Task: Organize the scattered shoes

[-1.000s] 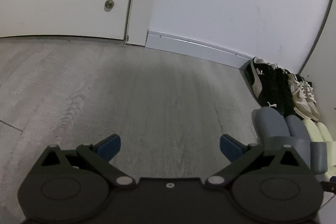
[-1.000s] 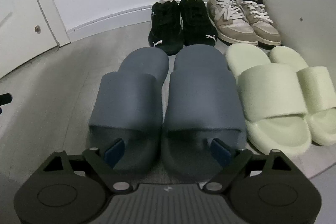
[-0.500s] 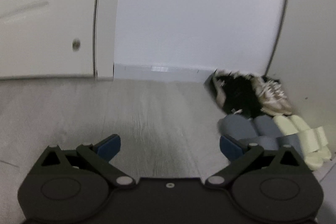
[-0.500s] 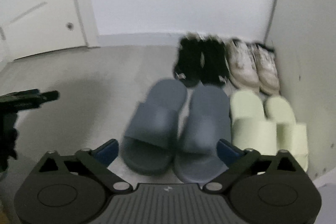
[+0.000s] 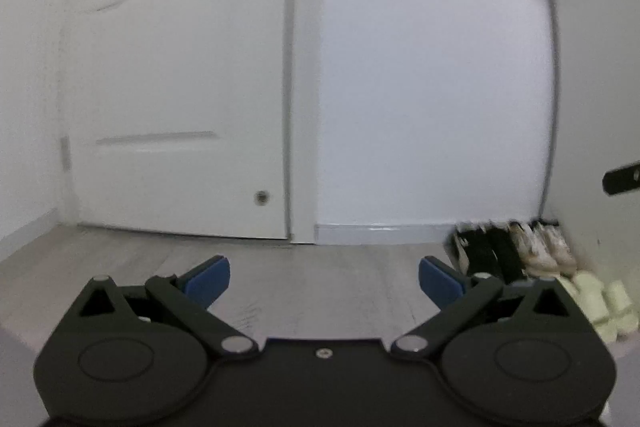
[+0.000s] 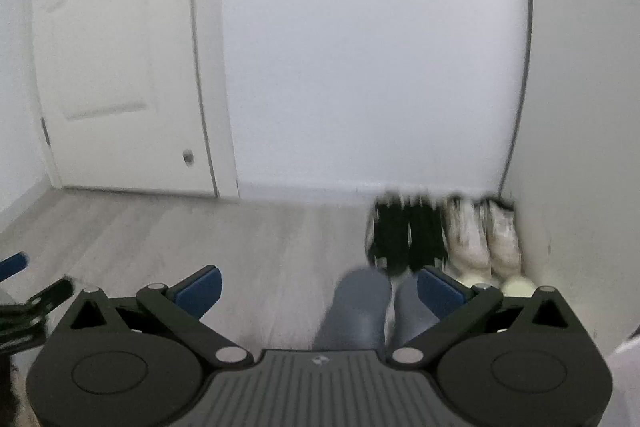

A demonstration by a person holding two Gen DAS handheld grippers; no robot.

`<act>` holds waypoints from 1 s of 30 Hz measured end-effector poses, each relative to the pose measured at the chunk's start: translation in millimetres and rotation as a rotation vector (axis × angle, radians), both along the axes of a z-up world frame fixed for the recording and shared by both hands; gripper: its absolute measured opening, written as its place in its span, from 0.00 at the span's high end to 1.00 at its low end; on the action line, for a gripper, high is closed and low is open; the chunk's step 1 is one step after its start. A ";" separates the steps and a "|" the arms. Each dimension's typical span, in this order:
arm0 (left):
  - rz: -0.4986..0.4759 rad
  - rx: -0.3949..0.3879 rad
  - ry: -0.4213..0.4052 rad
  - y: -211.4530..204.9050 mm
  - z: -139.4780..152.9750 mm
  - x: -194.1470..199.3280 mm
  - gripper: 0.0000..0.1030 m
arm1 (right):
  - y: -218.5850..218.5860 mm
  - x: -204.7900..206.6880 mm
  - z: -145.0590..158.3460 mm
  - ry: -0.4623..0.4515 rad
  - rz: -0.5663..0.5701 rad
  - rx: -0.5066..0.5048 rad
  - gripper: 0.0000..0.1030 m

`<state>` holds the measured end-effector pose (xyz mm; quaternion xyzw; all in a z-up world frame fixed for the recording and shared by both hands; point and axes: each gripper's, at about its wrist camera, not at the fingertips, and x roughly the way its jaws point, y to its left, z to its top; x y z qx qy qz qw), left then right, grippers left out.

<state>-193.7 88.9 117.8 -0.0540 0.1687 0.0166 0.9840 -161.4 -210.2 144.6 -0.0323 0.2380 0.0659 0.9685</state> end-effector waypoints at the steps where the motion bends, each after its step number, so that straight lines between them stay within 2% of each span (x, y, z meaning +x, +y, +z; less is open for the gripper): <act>1: 0.007 0.003 0.010 -0.2 2.0 -3.0 0.01 | 8.6 -10.7 -1.7 -0.061 0.011 0.012 0.00; 5: 0.000 0.056 0.028 -7.0 4.8 -17.6 0.01 | 23.8 -31.4 -16.6 -0.084 0.001 0.034 0.00; 7: -0.008 0.050 0.050 -9.1 -0.3 -22.2 0.01 | 29.7 -43.5 -34.4 -0.033 0.021 0.039 0.00; 11: -0.031 0.015 0.095 -9.4 -15.7 -22.5 0.01 | 26.7 -63.2 -60.5 -0.021 -0.046 0.080 0.00; 17: -0.084 0.056 0.140 -24.3 -39.6 -23.5 0.01 | 21.5 -91.0 -83.8 -0.091 -0.183 0.126 0.00; 19: -0.096 0.041 0.155 -26.3 -46.4 -23.3 0.01 | 23.1 -97.6 -87.4 -0.119 -0.241 0.111 0.00; 22: -0.114 0.046 0.166 -29.4 -52.9 -20.9 0.01 | 27.4 -102.2 -87.8 -0.132 -0.262 0.077 0.00; 30: -0.136 0.036 0.195 -30.3 -66.8 -20.8 0.01 | 43.9 -105.9 -105.3 -0.084 -0.217 0.009 0.00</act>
